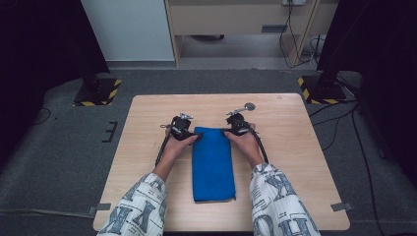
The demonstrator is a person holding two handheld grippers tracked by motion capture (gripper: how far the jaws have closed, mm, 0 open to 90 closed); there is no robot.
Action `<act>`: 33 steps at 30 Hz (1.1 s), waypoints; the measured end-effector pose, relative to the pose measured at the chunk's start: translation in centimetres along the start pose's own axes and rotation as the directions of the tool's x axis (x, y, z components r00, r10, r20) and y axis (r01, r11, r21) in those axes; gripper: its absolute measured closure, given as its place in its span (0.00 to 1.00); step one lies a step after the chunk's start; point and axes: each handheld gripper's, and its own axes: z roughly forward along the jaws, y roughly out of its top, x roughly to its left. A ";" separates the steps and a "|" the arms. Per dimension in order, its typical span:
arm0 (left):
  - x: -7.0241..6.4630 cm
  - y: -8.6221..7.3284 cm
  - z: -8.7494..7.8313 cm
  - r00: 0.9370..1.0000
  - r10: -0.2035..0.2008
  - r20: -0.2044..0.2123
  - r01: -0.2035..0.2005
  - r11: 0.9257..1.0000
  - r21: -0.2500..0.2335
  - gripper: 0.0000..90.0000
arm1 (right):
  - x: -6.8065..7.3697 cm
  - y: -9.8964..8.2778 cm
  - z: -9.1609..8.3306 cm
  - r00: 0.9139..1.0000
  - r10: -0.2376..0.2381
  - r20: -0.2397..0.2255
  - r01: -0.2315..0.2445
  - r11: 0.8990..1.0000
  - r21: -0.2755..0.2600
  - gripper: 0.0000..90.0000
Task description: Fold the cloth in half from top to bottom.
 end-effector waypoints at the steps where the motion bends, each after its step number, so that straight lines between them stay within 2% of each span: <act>1: 0.1 0.0 0.1 1.000 -0.002 0.000 0.002 1.000 0.001 0.26 | 0.0 0.0 0.0 1.000 -0.004 -0.001 0.004 1.000 0.005 0.45; 6: 0.1 -0.1 0.3 1.000 -0.002 -0.001 0.002 1.000 0.002 0.26 | 0.1 0.2 0.1 1.000 -0.018 -0.004 0.018 1.000 0.019 0.44; 9: 0.1 -0.1 0.3 1.000 -0.003 0.007 0.003 1.000 0.000 0.26 | -0.1 0.1 0.2 1.000 0.000 -0.015 0.001 1.000 0.024 0.44; 14: 0.2 -0.2 0.3 1.000 -0.002 0.004 0.002 1.000 -0.005 0.26 | 0.1 0.1 0.4 1.000 -0.022 -0.009 0.022 1.000 0.021 0.45; 17: 0.2 -0.2 0.5 1.000 -0.004 0.006 0.004 1.000 -0.001 0.26 | 0.2 0.1 0.3 0.999 -0.034 -0.021 0.035 0.999 0.020 0.52; 21: 0.0 -0.3 0.7 1.000 0.001 0.005 -0.001 1.000 0.006 0.26 | 0.3 0.0 0.1 0.997 -0.060 -0.052 0.061 0.998 0.017 0.69; 22: 0.0 -0.3 0.7 1.000 0.001 0.005 -0.001 1.000 0.006 0.27 | 0.3 0.0 0.1 0.997 -0.060 -0.052 0.061 0.998 0.017 0.69; 24: 0.0 -0.2 0.8 1.000 -0.009 0.004 0.009 1.000 0.003 0.28 | 0.5 0.0 0.1 0.996 -0.069 -0.064 0.070 0.997 0.014 0.75; 27: -0.3 -0.2 0.7 1.000 0.011 0.013 -0.011 1.000 0.008 0.34 | 0.8 0.0 0.1 0.993 -0.073 -0.092 0.075 0.997 0.022 0.89; 33: -1.1 0.0 0.7 0.999 0.038 0.018 -0.038 0.999 0.019 0.54 | 1.0 -0.1 -0.1 0.991 -0.076 -0.111 0.078 0.997 0.016 0.95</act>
